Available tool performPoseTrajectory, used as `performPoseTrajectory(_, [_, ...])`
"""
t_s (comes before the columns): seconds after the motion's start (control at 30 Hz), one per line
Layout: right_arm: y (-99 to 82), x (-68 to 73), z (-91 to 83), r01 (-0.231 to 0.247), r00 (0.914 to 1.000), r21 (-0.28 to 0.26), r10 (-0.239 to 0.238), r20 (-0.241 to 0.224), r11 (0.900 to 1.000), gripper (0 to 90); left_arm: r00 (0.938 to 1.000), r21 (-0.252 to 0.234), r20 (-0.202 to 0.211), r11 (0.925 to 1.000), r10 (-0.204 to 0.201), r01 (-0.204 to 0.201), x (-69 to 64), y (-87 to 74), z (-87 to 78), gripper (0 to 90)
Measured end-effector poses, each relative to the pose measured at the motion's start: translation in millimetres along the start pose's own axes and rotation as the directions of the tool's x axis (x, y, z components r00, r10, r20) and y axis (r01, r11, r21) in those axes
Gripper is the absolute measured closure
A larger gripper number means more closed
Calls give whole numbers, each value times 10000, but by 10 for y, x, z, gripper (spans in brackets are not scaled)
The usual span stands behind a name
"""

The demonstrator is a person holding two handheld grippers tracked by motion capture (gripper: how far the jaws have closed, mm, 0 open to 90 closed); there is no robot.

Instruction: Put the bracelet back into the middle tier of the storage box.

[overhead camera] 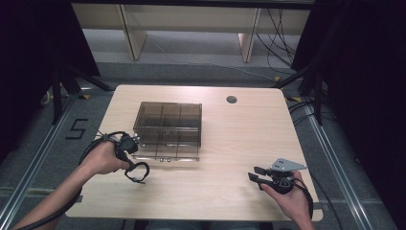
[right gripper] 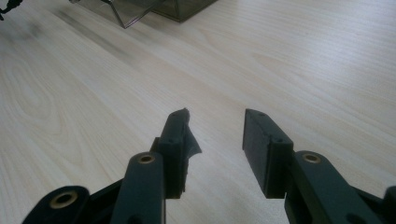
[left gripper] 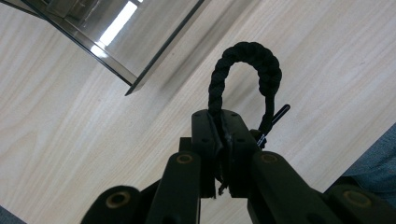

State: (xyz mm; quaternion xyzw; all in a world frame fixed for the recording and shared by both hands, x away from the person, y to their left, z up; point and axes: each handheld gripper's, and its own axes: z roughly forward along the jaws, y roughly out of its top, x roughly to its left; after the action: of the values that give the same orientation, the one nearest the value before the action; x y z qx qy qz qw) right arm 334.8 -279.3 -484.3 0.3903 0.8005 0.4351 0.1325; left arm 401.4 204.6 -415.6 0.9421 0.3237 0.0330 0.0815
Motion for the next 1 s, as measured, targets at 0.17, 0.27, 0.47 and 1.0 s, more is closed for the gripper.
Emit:
performPoseTrajectory(0.17, [1,1,3,7,10000,13,-7,-4,10000,618,9998,-82,57,9998,-188,188,46,30,-33,846])
performPoseTrajectory(0.27, [2,2,4,5,10000,3,-5,-5,10000,618,9998,-132,22,9997,-189,189,66,41,-46,846])
performPoseTrajectory(0.47, [-3,-2,9,61,10000,-64,-61,19,10000,618,9997,-100,-56,9997,-228,228,116,73,-108,846])
performPoseTrajectory(1.0, [-9,-23,16,216,9998,-78,-215,14,9997,618,9990,-321,-104,9985,-436,433,231,181,-187,846])
